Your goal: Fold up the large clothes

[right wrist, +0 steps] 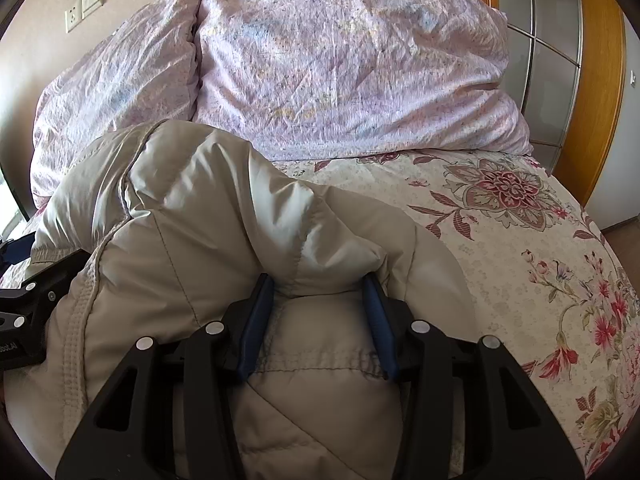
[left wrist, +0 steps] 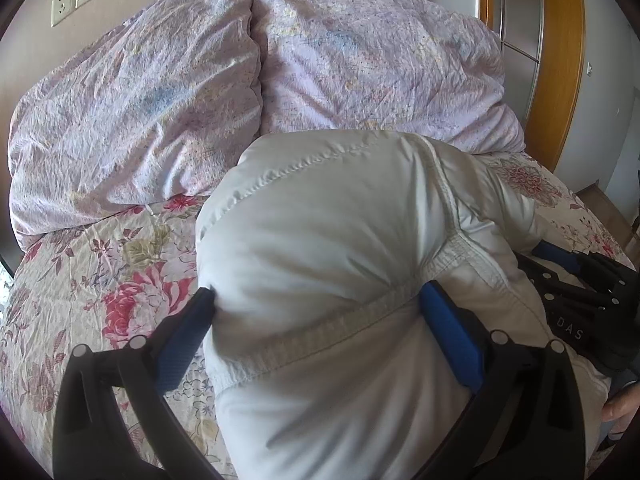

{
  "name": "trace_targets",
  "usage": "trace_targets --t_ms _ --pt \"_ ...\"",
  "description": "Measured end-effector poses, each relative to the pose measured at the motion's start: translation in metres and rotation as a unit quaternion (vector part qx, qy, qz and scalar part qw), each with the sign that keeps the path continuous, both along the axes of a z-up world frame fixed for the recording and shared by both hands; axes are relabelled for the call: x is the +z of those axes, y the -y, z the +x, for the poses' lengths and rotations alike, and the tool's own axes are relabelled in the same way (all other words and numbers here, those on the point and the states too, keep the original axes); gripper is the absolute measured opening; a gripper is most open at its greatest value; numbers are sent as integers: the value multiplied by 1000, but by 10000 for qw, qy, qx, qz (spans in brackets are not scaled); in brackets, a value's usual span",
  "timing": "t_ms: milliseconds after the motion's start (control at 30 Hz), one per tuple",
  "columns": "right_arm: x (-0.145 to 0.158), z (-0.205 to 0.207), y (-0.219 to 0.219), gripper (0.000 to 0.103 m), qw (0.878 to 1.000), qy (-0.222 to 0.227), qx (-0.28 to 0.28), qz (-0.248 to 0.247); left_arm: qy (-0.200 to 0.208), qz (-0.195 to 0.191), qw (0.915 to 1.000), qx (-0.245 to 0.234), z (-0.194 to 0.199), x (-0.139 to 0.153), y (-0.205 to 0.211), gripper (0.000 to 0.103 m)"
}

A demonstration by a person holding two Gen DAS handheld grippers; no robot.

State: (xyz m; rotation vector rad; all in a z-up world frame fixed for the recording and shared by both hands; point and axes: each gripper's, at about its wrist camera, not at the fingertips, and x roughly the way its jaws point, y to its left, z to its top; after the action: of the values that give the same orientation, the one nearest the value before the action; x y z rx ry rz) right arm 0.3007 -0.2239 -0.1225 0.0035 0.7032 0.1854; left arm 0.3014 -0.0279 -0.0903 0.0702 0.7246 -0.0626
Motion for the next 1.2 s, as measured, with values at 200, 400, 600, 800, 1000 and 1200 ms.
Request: trace_targets --t_ms 200,400,600,800,1000,1200 --pt "-1 1 -1 47 10000 20 1 6 68 -19 10000 -5 0 -3 0 101" --pt "-3 4 -2 47 10000 -42 30 -55 67 -29 10000 -9 2 -6 0 101" --pt "-4 7 -7 47 9999 -49 14 -126 83 -62 9999 -22 5 -8 -1 101" --pt "-5 7 -7 47 9999 -31 11 -126 132 -98 9999 -20 6 -10 -2 101" --pt "-6 8 -7 47 9999 24 -34 -134 155 -115 9998 -25 6 -11 -3 101" --pt "-7 6 -8 47 9998 73 -63 -166 165 -120 9998 -23 6 -11 -2 101"
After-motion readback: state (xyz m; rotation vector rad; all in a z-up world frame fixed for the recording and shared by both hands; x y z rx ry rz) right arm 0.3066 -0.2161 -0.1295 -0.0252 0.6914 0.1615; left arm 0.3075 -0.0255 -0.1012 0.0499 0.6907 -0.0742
